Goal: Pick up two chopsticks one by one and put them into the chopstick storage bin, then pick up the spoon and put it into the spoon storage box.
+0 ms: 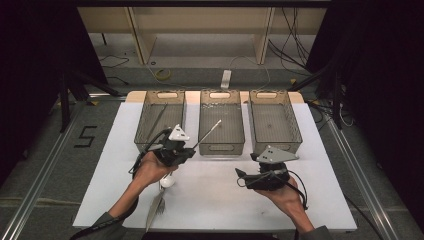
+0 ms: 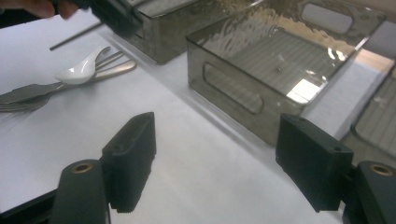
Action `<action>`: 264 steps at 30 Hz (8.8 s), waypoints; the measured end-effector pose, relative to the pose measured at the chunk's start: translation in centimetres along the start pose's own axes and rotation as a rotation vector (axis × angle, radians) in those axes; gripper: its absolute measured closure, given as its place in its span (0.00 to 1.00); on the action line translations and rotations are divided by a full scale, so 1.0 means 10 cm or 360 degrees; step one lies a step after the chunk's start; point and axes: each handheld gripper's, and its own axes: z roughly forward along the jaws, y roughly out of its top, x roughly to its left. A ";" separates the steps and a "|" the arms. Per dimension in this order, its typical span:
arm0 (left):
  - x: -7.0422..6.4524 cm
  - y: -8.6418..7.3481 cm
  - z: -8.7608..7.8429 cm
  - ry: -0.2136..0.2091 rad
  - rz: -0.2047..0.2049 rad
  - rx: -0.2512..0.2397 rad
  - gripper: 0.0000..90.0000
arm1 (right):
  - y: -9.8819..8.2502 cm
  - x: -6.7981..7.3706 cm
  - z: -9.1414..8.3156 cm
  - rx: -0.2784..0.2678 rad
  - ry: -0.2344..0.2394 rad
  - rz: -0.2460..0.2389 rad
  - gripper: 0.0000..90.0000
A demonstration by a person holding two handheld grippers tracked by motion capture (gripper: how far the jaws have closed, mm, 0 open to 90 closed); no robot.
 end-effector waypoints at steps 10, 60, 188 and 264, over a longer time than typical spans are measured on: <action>0.28 0.02 -0.09 0.0066 -0.0153 -0.0052 0.94 | -0.19 -0.06 -0.16 -0.0100 -0.0057 0.0150 0.31; 1.45 0.06 0.15 0.0475 -0.0497 -0.0052 0.94 | -0.31 0.18 -0.23 -0.0096 0.0046 0.0114 0.29; 0.68 -0.73 -0.01 0.0196 -0.0076 0.0370 0.87 | -0.32 0.23 -0.18 -0.0023 0.0129 0.0047 0.29; 0.39 -1.03 -0.09 0.0048 0.0071 0.0697 0.60 | -0.33 0.25 -0.17 0.0024 0.0105 0.0007 0.30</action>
